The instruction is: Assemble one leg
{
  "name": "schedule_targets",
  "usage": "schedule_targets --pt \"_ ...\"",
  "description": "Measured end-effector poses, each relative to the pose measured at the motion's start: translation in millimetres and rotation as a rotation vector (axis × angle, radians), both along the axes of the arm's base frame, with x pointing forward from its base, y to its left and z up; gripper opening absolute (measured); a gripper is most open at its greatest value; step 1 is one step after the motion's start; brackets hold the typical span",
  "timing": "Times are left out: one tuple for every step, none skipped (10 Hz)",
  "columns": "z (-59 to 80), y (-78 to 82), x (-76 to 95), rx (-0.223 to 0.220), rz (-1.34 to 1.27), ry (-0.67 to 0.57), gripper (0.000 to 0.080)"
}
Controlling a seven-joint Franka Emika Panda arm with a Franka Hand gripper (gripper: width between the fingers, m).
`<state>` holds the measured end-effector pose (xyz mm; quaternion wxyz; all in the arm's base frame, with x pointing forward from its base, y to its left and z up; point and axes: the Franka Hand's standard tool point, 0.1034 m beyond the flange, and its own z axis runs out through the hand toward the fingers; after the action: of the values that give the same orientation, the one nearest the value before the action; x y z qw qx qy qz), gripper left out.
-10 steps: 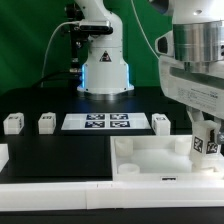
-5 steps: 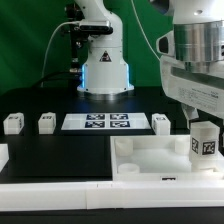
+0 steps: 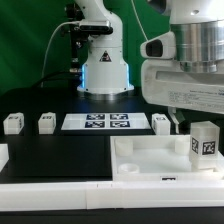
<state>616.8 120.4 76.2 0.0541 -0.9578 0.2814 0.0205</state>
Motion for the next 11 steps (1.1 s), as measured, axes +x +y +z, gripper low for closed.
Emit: schedule_targets --pt "0.0 -0.7 0.1 0.001 0.108 -0.013 0.0649" --pt "0.0 -1.0 0.2 0.0 0.22 -0.025 0.0649" --pt "0.0 -0.9 0.1 0.001 0.346 -0.04 0.0649" --pt "-0.2 -1.6 0.2 -0.001 0.453 -0.052 0.0649" --pt "-0.2 -2.8 0.5 -0.004 0.588 -0.067 0.0649" --pt "-0.3 -3.3 0.6 -0.008 0.701 -0.078 0.0649" --pt "-0.3 -4.2 0.8 -0.011 0.815 -0.09 0.0649" --pt "-0.3 -5.0 1.1 -0.013 0.872 -0.096 0.0649" --pt "-0.4 -6.4 1.3 -0.013 0.936 -0.102 0.0649" --pt "-0.4 -6.2 1.2 -0.014 0.919 -0.1 0.0521" --pt "-0.4 -6.3 1.2 -0.014 0.919 -0.1 0.0521"
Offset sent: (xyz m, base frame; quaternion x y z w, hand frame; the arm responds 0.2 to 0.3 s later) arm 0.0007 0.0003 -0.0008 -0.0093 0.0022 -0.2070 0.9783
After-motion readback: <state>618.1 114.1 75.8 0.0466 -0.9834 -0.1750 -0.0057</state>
